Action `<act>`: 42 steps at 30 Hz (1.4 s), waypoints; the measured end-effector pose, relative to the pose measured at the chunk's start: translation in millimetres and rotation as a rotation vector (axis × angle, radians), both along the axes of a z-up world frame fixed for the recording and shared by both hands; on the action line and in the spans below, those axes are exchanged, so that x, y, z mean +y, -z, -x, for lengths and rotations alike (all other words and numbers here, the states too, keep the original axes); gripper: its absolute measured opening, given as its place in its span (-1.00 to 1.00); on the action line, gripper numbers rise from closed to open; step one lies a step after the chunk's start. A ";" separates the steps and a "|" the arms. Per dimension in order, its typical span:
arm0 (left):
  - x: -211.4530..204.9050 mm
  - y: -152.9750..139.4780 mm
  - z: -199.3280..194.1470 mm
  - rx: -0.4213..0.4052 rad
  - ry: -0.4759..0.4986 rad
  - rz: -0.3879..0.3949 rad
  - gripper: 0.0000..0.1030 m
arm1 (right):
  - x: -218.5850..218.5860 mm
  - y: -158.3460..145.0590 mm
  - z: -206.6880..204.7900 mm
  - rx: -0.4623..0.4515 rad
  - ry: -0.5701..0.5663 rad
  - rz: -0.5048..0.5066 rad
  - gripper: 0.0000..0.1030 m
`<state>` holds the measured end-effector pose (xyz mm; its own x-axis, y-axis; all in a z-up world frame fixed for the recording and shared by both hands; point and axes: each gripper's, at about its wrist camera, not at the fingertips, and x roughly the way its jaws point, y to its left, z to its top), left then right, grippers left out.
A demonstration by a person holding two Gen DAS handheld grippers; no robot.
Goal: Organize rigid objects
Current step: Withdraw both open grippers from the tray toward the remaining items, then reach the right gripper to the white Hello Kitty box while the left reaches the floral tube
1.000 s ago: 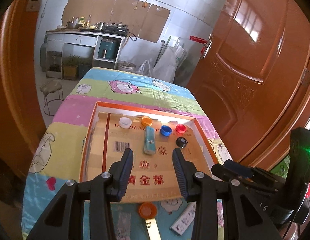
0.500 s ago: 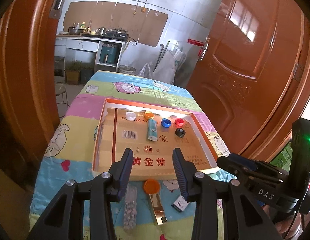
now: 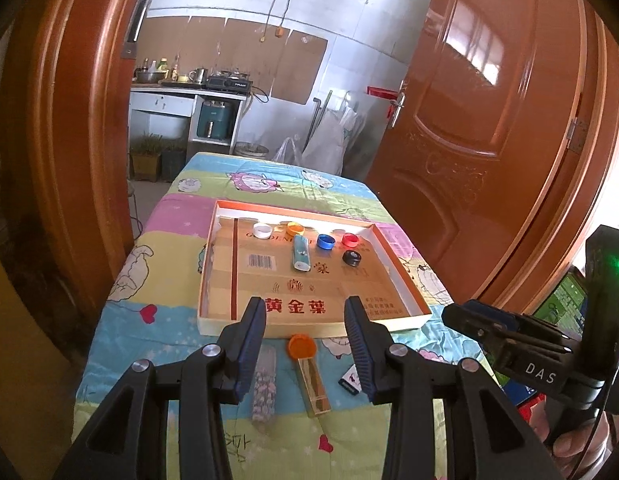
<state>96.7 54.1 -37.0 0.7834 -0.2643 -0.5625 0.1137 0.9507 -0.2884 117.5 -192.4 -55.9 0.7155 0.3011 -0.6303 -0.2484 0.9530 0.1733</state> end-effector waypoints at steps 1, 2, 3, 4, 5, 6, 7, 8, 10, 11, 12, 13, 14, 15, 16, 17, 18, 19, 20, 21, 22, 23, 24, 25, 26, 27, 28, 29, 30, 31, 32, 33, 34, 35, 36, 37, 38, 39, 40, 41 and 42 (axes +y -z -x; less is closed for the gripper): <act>0.6 0.6 1.8 0.000 0.000 0.001 -0.21 | -0.1 0.3 1.2 0.002 0.005 0.000 -0.14; 0.7 1.0 3.8 0.000 0.001 0.002 -0.21 | -0.3 1.6 3.0 0.006 0.012 -0.001 -0.14; 1.7 1.9 7.1 -0.002 0.002 0.003 -0.21 | -0.4 2.7 4.8 0.010 0.018 -0.003 -0.14; 2.3 2.4 9.0 -0.004 0.002 0.002 -0.21 | -0.7 3.9 6.7 0.014 0.027 -0.007 -0.14; 3.1 3.3 10.8 -0.006 0.003 0.000 -0.21 | -0.6 4.8 8.5 0.017 0.035 -0.010 -0.14; 3.9 4.0 12.8 -0.008 0.003 -0.002 -0.21 | -0.7 6.3 9.8 0.021 0.047 -0.016 -0.14; 5.3 5.1 14.9 -0.009 0.008 -0.002 -0.21 | -0.7 8.7 10.3 0.027 0.061 -0.025 -0.14; 6.3 6.5 16.8 -0.010 0.012 -0.001 -0.21 | 0.2 13.0 10.6 0.038 0.081 -0.034 -0.14; 8.4 9.5 20.2 -0.012 0.016 -0.005 -0.21 | 3.4 21.0 10.4 0.055 0.115 -0.041 -0.14; 9.5 11.3 21.5 -0.012 0.018 -0.005 -0.21 | 6.2 26.9 9.5 0.066 0.135 -0.043 -0.14; 10.9 13.4 22.9 -0.012 0.020 -0.006 -0.21 | 9.5 32.0 8.8 0.077 0.152 -0.044 -0.14; 12.4 15.9 24.5 -0.010 0.021 -0.007 -0.21 | 12.7 37.6 7.8 0.087 0.170 -0.046 -0.14; 13.9 17.7 25.3 -0.010 0.022 -0.005 -0.21 | 17.0 44.0 6.1 0.097 0.188 -0.047 -0.14; 15.8 20.6 26.1 -0.010 0.027 -0.002 -0.21 | 20.6 50.4 4.5 0.108 0.202 -0.047 -0.14; 17.0 22.6 26.5 -0.010 0.031 -0.001 -0.21 | 26.5 58.8 1.8 0.128 0.216 -0.046 -0.14; 18.5 25.4 27.0 -0.011 0.033 -0.004 -0.21 | 29.8 64.6 -0.2 0.140 0.222 -0.048 -0.14; 19.3 27.4 27.6 -0.011 0.034 -0.007 -0.21 | 34.3 71.6 -3.9 0.151 0.235 -0.047 -0.14; 21.3 30.4 28.1 -0.011 0.037 -0.011 -0.21 | 38.3 76.2 -7.0 0.157 0.248 -0.043 -0.14; 22.5 32.7 28.3 -0.011 0.039 -0.013 -0.21 | 40.7 79.6 -10.3 0.160 0.258 -0.037 -0.14; 23.8 35.2 28.1 -0.009 0.040 -0.015 -0.21 | 43.6 82.4 -13.6 0.160 0.270 -0.031 -0.14; 26.1 38.0 27.9 -0.006 0.039 -0.016 -0.21 | 48.2 85.5 -18.4 0.158 0.288 -0.019 -0.14; 27.6 39.9 27.6 -0.003 0.038 -0.016 -0.21 | 50.8 87.6 -21.5 0.157 0.299 -0.011 -0.14; 30.0 42.1 27.3 0.000 0.037 -0.013 -0.21 | 54.0 89.8 -24.9 0.156 0.312 -0.003 -0.14; 33.0 44.4 26.5 0.005 0.033 -0.008 -0.21 | 56.8 92.0 -28.7 0.154 0.328 0.008 -0.14; 34.9 45.9 26.2 0.008 0.031 -0.005 -0.21 | 59.0 95.0 -33.2 0.156 0.347 0.023 -0.13; 36.6 47.4 25.2 0.011 0.028 -0.002 -0.21 | 60.5 97.4 -36.6 0.159 0.369 0.039 -0.05; 38.0 49.0 24.1 0.014 0.026 0.000 -0.21 | 62.3 98.8 -39.2 0.154 0.395 0.057 0.01; 39.3 50.7 22.8 0.017 0.024 0.000 -0.21 | 63.5 100.3 -41.7 0.153 0.408 0.059 0.02; 40.4 52.4 21.1 0.021 0.023 0.000 -0.21 | 64.1 101.4 -43.7 0.156 0.413 0.057 0.03; 40.6 53.6 20.0 0.024 0.022 0.000 -0.21 | 65.7 102.3 -45.3 0.157 0.419 0.066 0.03; 40.6 54.8 18.8 0.027 0.023 0.000 -0.21 | 68.3 102.9 -46.1 0.154 0.423 0.087 0.03; 39.9 56.2 17.7 0.030 0.026 -0.001 -0.21 | 70.7 103.6 -47.4 0.154 0.424 0.106 0.04; 38.2 57.3 16.6 0.031 0.033 -0.002 -0.21 | 74.0 104.7 -47.5 0.152 0.420 0.128 0.07; 35.9 58.3 15.6 0.033 0.041 -0.008 -0.21 | 77.2 105.9 -47.3 0.147 0.413 0.151 0.07; 33.9 59.1 15.1 0.034 0.046 -0.013 -0.21 | 79.5 107.8 -47.2 0.145 0.406 0.179 0.07; 30.6 59.8 14.6 0.034 0.056 -0.021 -0.21 | 79.6 110.1 -47.6 0.154 0.396 0.187 0.07; 27.2 60.5 14.3 0.034 0.066 -0.033 -0.21 | 78.3 113.3 -47.3 0.170 0.384 0.184 0.07; 23.8 60.6 14.1 0.035 0.073 -0.045 -0.21 | 76.8 112.5 -43.9 0.161 0.373 0.175 0.01; 21.5 61.4 13.7 0.035 0.079 -0.054 -0.21 | 73.6 112.1 -41.4 0.165 0.356 0.169 -0.05; 19.5 62.2 12.8 0.037 0.085 -0.062 -0.21 | 71.7 112.0 -39.7 0.166 0.346 0.169 -0.11; 16.6 64.1 10.4 0.043 0.098 -0.069 -0.21 | 69.6 111.5 -36.9 0.164 0.336 0.171 -0.26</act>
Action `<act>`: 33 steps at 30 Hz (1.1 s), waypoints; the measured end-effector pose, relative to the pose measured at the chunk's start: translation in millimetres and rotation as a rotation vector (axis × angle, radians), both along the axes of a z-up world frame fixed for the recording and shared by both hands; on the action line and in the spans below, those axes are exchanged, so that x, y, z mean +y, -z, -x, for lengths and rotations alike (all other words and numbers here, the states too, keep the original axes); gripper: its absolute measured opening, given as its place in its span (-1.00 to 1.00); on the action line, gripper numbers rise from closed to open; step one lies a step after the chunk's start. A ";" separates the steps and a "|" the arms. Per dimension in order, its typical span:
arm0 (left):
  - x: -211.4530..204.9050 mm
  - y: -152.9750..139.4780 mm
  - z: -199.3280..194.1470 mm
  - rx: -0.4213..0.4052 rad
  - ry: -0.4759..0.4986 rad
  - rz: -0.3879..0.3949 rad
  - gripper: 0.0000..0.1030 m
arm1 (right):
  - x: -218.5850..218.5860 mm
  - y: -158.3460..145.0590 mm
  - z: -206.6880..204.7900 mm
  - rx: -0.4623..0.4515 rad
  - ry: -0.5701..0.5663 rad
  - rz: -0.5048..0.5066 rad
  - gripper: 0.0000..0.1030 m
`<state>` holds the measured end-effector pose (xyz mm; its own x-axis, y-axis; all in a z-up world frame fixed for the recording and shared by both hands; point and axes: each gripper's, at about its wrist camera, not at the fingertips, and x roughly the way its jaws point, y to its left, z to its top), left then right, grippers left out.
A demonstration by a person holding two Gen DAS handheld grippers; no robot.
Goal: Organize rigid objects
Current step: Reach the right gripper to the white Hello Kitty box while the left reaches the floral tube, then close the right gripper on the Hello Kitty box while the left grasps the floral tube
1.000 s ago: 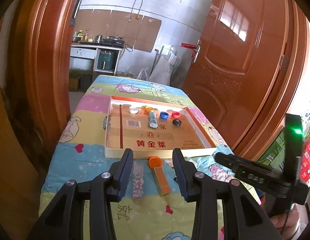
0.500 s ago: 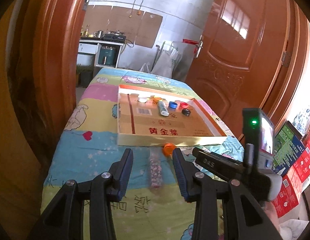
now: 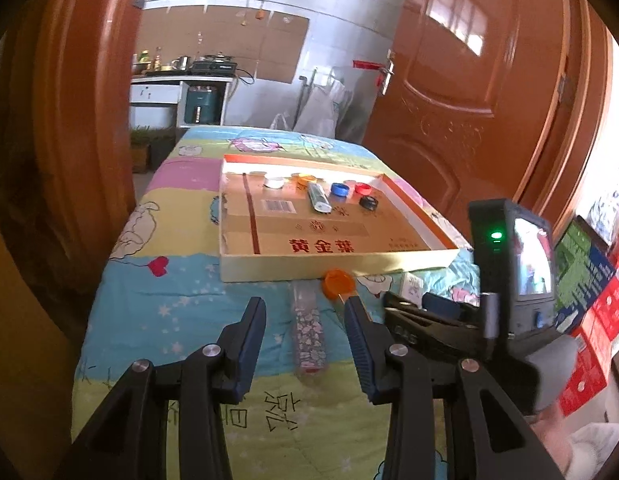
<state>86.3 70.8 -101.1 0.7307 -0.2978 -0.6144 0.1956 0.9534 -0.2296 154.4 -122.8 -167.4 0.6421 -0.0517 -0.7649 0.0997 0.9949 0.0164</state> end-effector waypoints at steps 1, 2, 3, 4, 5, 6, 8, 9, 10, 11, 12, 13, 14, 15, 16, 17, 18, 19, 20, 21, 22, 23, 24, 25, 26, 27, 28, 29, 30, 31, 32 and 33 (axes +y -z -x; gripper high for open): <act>-1.8 1.6 -1.8 0.004 0.008 -0.003 -0.21 | -2.7 -0.4 3.1 0.001 -0.011 0.000 -0.33; -4.3 4.3 -4.3 0.011 0.019 -0.009 -0.21 | -6.1 -0.6 6.6 0.002 -0.024 -0.003 -0.35; -6.0 7.2 -6.4 0.018 0.029 -0.017 -0.21 | -9.6 -0.4 10.5 0.003 -0.036 -0.010 -0.39; -8.0 9.5 -8.4 0.025 0.036 -0.025 -0.21 | -14.9 -0.2 13.3 0.003 -0.048 -0.027 -0.47; -10.5 13.2 -11.2 0.033 0.047 -0.038 -0.21 | -20.2 -0.2 15.9 0.004 -0.057 -0.043 -0.51; -12.4 16.5 -13.1 0.042 0.055 -0.046 -0.21 | -24.9 -0.3 18.9 0.006 -0.074 -0.060 -0.52; -15.6 21.2 -16.1 0.057 0.067 -0.060 -0.21 | -33.0 -1.2 22.8 0.012 -0.119 -0.087 -0.52; -16.8 23.3 -17.2 0.061 0.073 -0.064 -0.21 | -36.4 -1.6 24.4 0.014 -0.135 -0.094 -0.52; -18.1 25.4 -18.6 0.066 0.077 -0.071 -0.21 | -39.6 -1.5 26.7 0.016 -0.156 -0.102 -0.52; -19.1 26.7 -19.4 0.069 0.080 -0.076 -0.21 | -41.4 -1.5 28.7 0.017 -0.187 -0.107 -0.52; -20.7 28.9 -21.0 0.074 0.084 -0.085 -0.21 | -42.6 -1.2 30.0 0.016 -0.215 -0.104 -0.51; -22.0 30.1 -22.0 0.078 0.086 -0.091 -0.21 | -43.3 -1.0 30.9 0.015 -0.251 -0.095 -0.51; -23.0 31.3 -23.0 0.082 0.087 -0.095 -0.21 | -43.7 -0.9 31.8 0.011 -0.268 -0.088 -0.51; -24.3 33.6 -25.0 0.088 0.088 -0.101 -0.21 | -43.8 -0.6 32.3 0.008 -0.282 -0.080 -0.50; -25.2 35.0 -26.0 0.091 0.088 -0.105 -0.21 | -43.6 -0.4 32.5 0.004 -0.290 -0.074 -0.46; -26.0 36.3 -27.1 0.093 0.086 -0.108 -0.21 | -42.6 -0.5 32.5 0.000 -0.295 -0.066 -0.44; -27.0 38.3 -28.8 0.098 0.082 -0.114 -0.21 | -41.3 -0.7 31.8 -0.003 -0.296 -0.057 -0.40; -27.4 39.6 -30.3 0.102 0.081 -0.116 -0.21 | -39.1 -1.3 30.6 -0.009 -0.297 -0.047 -0.40; -27.6 40.6 -31.4 0.104 0.081 -0.118 -0.21 | -37.0 -1.4 28.9 -0.012 -0.299 -0.041 -0.40; -29.0 42.4 -33.7 0.111 0.078 -0.124 -0.21 | -35.7 -1.2 25.1 -0.013 -0.301 -0.037 -0.40; -30.0 43.3 -35.1 0.115 0.077 -0.129 -0.21 | -34.2 -1.1 22.6 -0.013 -0.301 -0.034 -0.40; -30.7 44.7 -36.3 0.119 0.075 -0.132 -0.21 | -33.3 -1.1 20.5 -0.015 -0.299 -0.032 -0.40; -31.5 46.2 -38.4 0.127 0.072 -0.135 -0.21 | -32.8 -1.3 19.0 -0.016 -0.298 -0.033 -0.40; -31.4 47.8 -41.4 0.139 0.067 -0.132 -0.21 | -32.9 -0.9 16.5 -0.016 -0.297 -0.036 -0.40; -30.7 48.2 -43.2 0.142 0.063 -0.124 -0.21 | -33.6 -0.7 14.9 -0.016 -0.297 -0.041 -0.40; -28.8 48.4 -45.8 0.142 0.054 -0.108 -0.24 | -34.9 -0.3 13.6 -0.015 -0.296 -0.049 -0.40; -27.7 49.2 -47.3 0.147 0.049 -0.100 -0.29 | -35.9 0.1 12.4 -0.012 -0.294 -0.058 -0.40; -27.6 49.7 -48.7 0.151 0.040 -0.099 -0.42 | -37.4 0.2 11.7 -0.011 -0.293 -0.062 -0.40; -26.6 49.6 -49.8 0.154 0.023 -0.101 -0.57 | -37.2 0.1 11.1 -0.010 -0.294 -0.059 -0.45; -25.3 49.9 -50.1 0.155 0.021 -0.091 -0.59 | -36.3 0.1 11.0 -0.011 -0.294 -0.043 -0.49; -24.1 50.3 -50.0 0.158 0.020 -0.079 -0.60 | -36.0 0.2 12.8 -0.013 -0.297 -0.038 -0.49; -22.8 50.5 -49.9 0.158 0.016 -0.066 -0.60 | -36.0 0.3 13.3 -0.014 -0.298 -0.039 -0.49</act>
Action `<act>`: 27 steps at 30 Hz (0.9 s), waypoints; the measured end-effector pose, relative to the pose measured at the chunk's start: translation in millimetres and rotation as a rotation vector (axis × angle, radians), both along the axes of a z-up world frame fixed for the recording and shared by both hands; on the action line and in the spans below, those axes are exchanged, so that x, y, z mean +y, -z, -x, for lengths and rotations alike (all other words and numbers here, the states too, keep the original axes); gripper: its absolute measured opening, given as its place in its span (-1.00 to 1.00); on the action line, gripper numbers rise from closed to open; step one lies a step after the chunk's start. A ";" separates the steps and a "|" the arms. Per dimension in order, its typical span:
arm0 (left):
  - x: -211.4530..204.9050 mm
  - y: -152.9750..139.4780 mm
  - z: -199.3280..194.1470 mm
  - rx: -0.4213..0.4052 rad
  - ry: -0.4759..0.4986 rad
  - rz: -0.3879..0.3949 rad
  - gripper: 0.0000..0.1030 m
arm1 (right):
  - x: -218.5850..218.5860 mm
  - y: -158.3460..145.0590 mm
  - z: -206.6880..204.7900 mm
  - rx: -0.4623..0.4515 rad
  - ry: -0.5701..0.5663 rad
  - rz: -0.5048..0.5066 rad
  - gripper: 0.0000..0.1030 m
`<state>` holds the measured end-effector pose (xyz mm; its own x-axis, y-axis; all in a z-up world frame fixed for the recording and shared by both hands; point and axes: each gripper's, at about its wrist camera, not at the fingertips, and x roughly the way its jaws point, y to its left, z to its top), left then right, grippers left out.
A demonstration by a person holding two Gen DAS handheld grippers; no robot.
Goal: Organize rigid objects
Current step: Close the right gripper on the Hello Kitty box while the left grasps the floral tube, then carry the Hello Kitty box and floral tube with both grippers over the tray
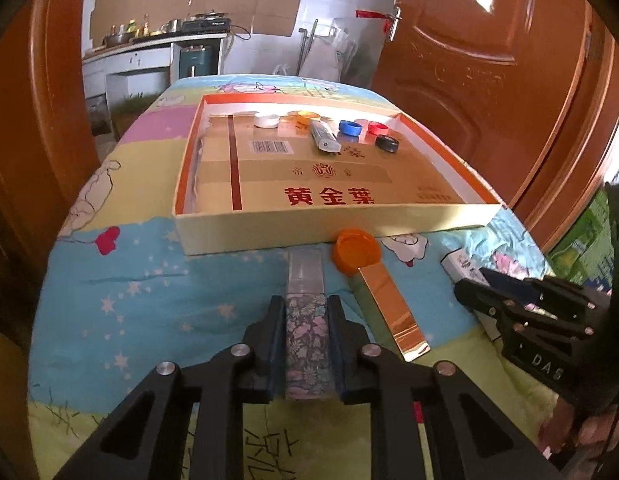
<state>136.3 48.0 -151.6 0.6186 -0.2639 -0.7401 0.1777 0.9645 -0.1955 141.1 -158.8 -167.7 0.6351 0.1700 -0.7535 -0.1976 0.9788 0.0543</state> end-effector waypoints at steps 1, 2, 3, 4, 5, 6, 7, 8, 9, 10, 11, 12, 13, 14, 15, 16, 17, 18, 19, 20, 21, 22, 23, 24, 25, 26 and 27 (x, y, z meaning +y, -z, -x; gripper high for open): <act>2.1 0.1 0.3 0.001 -0.006 0.017 -0.60 | -0.4 0.1 0.8 0.000 -0.001 -0.005 -0.49; 3.6 0.0 0.9 0.002 -0.010 0.029 -0.60 | -1.7 -0.1 1.4 0.000 -0.001 -0.018 -0.49; 5.5 -0.5 2.9 0.001 -0.016 0.046 -0.60 | -3.0 -0.3 2.5 0.001 -0.001 -0.030 -0.49; 5.9 -1.0 4.4 0.000 -0.018 0.051 -0.60 | -4.4 -0.6 3.4 0.004 -0.004 -0.045 -0.49; 5.8 -2.0 6.5 -0.003 -0.020 0.051 -0.60 | -5.6 -1.0 4.6 0.008 -0.006 -0.058 -0.49; 5.3 -4.0 10.2 -0.011 -0.023 0.049 -0.60 | -7.0 -1.7 5.7 0.012 -0.009 -0.071 -0.49; 4.9 -5.8 12.9 -0.018 -0.025 0.048 -0.60 | -8.4 -2.9 7.2 0.013 -0.010 -0.083 -0.49; 4.0 -8.2 15.8 -0.025 -0.026 0.047 -0.60 | -9.0 -3.9 8.9 0.013 -0.010 -0.090 -0.49; 3.0 -12.9 20.2 -0.039 -0.027 0.048 -0.60 | -10.2 -6.1 11.2 0.009 -0.011 -0.098 -0.49; 2.0 -16.4 22.6 -0.048 -0.025 0.048 -0.60 | -10.7 -8.8 13.3 0.002 -0.011 -0.102 -0.49; 0.8 -20.0 25.2 -0.058 -0.024 0.046 -0.60 | -10.8 -12.2 15.7 -0.007 -0.012 -0.104 -0.49; -0.7 -26.4 29.3 -0.075 -0.023 0.044 -0.60 | -11.0 -15.3 17.6 -0.014 -0.013 -0.107 -0.49; -1.7 -31.6 32.0 -0.087 -0.024 0.045 -0.60 | -11.2 -18.9 19.7 -0.022 -0.013 -0.110 -0.49; -3.0 -36.1 33.9 -0.096 -0.024 0.048 -0.60 | -11.2 -23.1 21.9 -0.031 -0.014 -0.115 -0.49; -4.0 -42.3 36.8 -0.110 -0.026 0.053 -0.60 | -11.3 -26.9 23.9 -0.039 -0.015 -0.118 -0.49; -4.8 -46.7 38.7 -0.121 -0.028 0.055 -0.60 | -11.4 -31.2 26.1 -0.049 -0.016 -0.120 -0.49; -5.9 -52.7 41.0 -0.134 -0.032 0.058 -0.60 | -11.6 -35.8 27.8 -0.059 -0.015 -0.122 -0.49; -7.0 -57.9 42.0 -0.143 -0.036 0.055 -0.60 | -12.0 -39.9 29.6 -0.068 -0.016 -0.123 -0.49; -8.0 -61.8 42.5 -0.149 -0.040 0.051 -0.60 | -12.0 -44.1 31.4 -0.078 -0.016 -0.124 -0.49; -9.5 -66.9 43.2 -0.155 -0.047 0.045 -0.60 | -12.6 -48.7 33.1 -0.088 -0.016 -0.125 -0.49; -9.7 -70.7 43.3 -0.160 -0.050 0.042 -0.60 | -12.8 -53.2 34.9 -0.098 -0.017 -0.128 -0.49; -10.2 -74.3 43.7 -0.165 -0.053 0.043 -0.60 | -12.9 -57.3 36.5 -0.109 -0.019 -0.131 -0.49; -9.9 -76.0 43.7 -0.167 -0.055 0.044 -0.60 | -12.9 -60.5 37.5 -0.115 -0.020 -0.133 -0.49; -10.2 -78.8 43.2 -0.170 -0.059 0.044 -0.60 | -13.1 -63.5 38.7 -0.121 -0.022 -0.134 -0.49; -10.0 -81.9 43.2 -0.174 -0.065 0.043 -0.60 | -13.0 -66.1 39.7 -0.127 -0.023 -0.136 -0.49; -9.4 -83.5 43.2 -0.177 -0.068 0.041 -0.60 | -11.9 -69.1 40.2 -0.132 -0.026 -0.137 -0.49; -8.7 -85.6 42.9 -0.180 -0.072 0.039 -0.60 | -11.9 -71.3 40.5 -0.136 -0.027 -0.138 -0.49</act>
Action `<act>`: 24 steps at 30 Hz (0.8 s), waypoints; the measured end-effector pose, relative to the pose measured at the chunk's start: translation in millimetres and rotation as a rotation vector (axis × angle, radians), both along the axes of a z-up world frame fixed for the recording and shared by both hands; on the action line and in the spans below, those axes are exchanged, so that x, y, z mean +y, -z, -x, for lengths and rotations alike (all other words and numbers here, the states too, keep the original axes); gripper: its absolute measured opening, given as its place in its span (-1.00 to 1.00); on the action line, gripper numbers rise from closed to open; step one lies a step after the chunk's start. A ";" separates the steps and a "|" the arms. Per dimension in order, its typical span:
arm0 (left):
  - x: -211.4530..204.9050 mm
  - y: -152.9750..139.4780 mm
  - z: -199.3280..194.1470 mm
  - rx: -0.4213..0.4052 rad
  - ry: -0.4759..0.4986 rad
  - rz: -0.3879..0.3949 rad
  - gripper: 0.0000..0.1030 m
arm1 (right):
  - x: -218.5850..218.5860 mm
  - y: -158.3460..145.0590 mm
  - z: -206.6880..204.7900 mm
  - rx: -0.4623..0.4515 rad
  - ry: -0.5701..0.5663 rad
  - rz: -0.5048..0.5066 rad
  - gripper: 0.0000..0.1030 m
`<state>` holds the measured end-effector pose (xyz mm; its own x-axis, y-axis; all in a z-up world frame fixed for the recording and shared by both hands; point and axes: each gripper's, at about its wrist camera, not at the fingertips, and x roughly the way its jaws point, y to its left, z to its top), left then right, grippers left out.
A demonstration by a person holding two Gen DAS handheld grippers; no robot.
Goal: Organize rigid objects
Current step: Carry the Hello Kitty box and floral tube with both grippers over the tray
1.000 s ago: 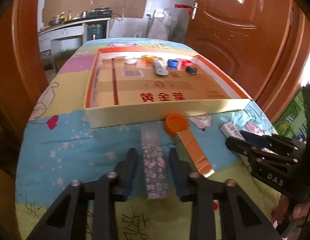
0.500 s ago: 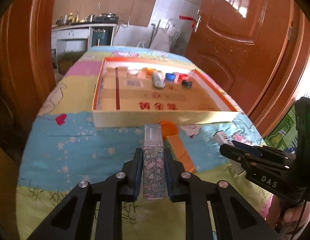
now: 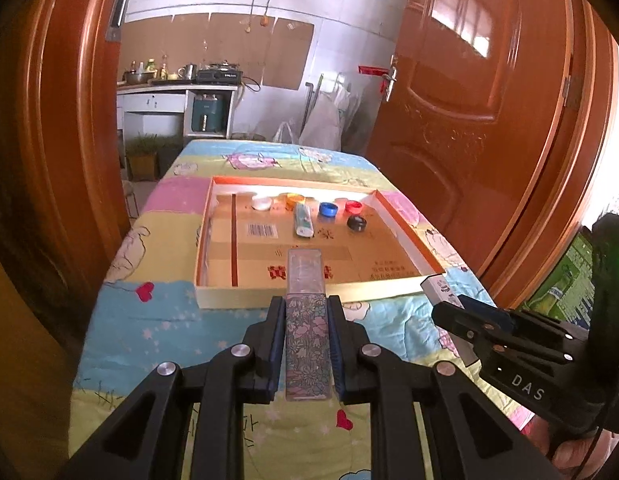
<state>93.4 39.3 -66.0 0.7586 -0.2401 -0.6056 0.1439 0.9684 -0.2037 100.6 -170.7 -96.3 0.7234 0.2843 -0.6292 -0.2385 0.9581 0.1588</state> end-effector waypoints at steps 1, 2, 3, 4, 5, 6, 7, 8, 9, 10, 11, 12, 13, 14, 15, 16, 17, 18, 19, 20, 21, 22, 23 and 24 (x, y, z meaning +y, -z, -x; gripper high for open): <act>0.3 -2.4 0.2 -0.003 -0.006 -0.004 -0.60 | 0.3 -2.7 0.2 -0.005 -0.001 0.000 -0.49; 0.6 -4.0 -0.5 -0.005 -0.010 -0.007 -0.60 | 0.0 -4.1 0.9 -0.009 -0.001 -0.001 -0.49; 0.9 -5.6 -1.1 -0.006 -0.014 -0.010 -0.60 | -0.1 -6.1 0.6 -0.012 -0.002 -0.002 -0.49; 1.2 -7.4 -2.5 -0.007 -0.018 -0.012 -0.60 | 0.0 -7.7 0.5 -0.015 -0.003 -0.003 -0.49; 1.3 -9.1 -3.7 -0.010 -0.023 -0.014 -0.60 | 0.1 -9.6 0.3 -0.018 -0.004 -0.002 -0.49; 1.0 -11.1 -5.0 -0.013 -0.028 -0.019 -0.60 | 0.2 -10.9 -0.4 -0.021 -0.005 -0.002 -0.49; 1.4 -12.8 -5.9 -0.014 -0.033 -0.022 -0.60 | 0.6 -12.9 -1.2 -0.023 -0.006 -0.002 -0.49; 1.5 -14.0 -6.5 -0.015 -0.034 -0.022 -0.60 | 0.6 -14.1 -1.9 -0.025 -0.007 -0.003 -0.49; 2.0 -15.5 -7.1 -0.018 -0.037 -0.022 -0.60 | 1.1 -15.6 -3.0 -0.027 -0.008 -0.004 -0.49; 2.1 -17.5 -8.9 -0.021 -0.041 -0.025 -0.60 | 1.6 -17.0 -4.0 -0.030 -0.010 -0.005 -0.49; 2.8 -17.6 -10.2 -0.022 -0.043 -0.026 -0.60 | 1.9 -17.9 -5.1 -0.031 -0.011 -0.004 -0.49; 3.1 -18.6 -12.1 -0.024 -0.045 -0.026 -0.60 | 2.6 -19.0 -6.3 -0.032 -0.014 -0.003 -0.49; 3.3 -19.7 -14.1 -0.025 -0.047 -0.027 -0.60 | 2.9 -19.3 -7.2 -0.032 -0.016 -0.003 -0.49; 3.2 -20.1 -15.2 -0.026 -0.049 -0.027 -0.60 | 3.4 -19.8 -8.9 -0.033 -0.018 -0.003 -0.49; 3.6 -20.2 -16.9 -0.025 -0.050 -0.026 -0.60 | 3.7 -19.9 -10.5 -0.033 -0.020 -0.003 -0.49; 4.1 -20.4 -18.9 -0.024 -0.051 -0.024 -0.60 | 4.2 -20.4 -11.8 -0.033 -0.022 -0.004 -0.49; 4.3 -20.1 -20.4 -0.023 -0.053 -0.023 -0.60 | 4.5 -20.8 -13.7 -0.032 -0.023 -0.005 -0.49; 3.9 -20.2 -22.1 -0.021 -0.054 -0.023 -0.60 | 4.9 -21.3 -14.9 -0.032 -0.024 -0.005 -0.49; 4.0 -20.0 -23.7 -0.020 -0.054 -0.022 -0.60 | 5.1 -21.4 -16.9 -0.032 -0.025 -0.006 -0.49; 4.0 -19.7 -26.1 -0.017 -0.055 -0.022 -0.60 | 5.4 -21.5 -19.1 -0.030 -0.025 -0.006 -0.49; 4.3 -19.4 -27.9 -0.015 -0.056 -0.022 -0.60 | 5.4 -21.5 -21.3 -0.029 -0.025 -0.007 -0.49; 4.2 -18.9 -29.5 -0.014 -0.057 -0.021 -0.60 | 5.0 -21.6 -23.5 -0.027 -0.025 -0.010 -0.49; 4.3 -18.5 -31.0 -0.013 -0.058 -0.022 -0.60 | 4.4 -21.6 -26.2 -0.026 -0.024 -0.012 -0.49; 4.4 -17.9 -34.1 -0.010 -0.060 -0.024 -0.60 | 3.9 -21.4 -28.8 -0.024 -0.023 -0.015 -0.49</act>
<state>127.4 43.7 -48.2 0.7773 -0.1800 -0.6028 0.0877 0.9798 -0.1795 129.4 -166.8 -74.9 0.7317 0.3104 -0.6069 -0.2642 0.9498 0.1673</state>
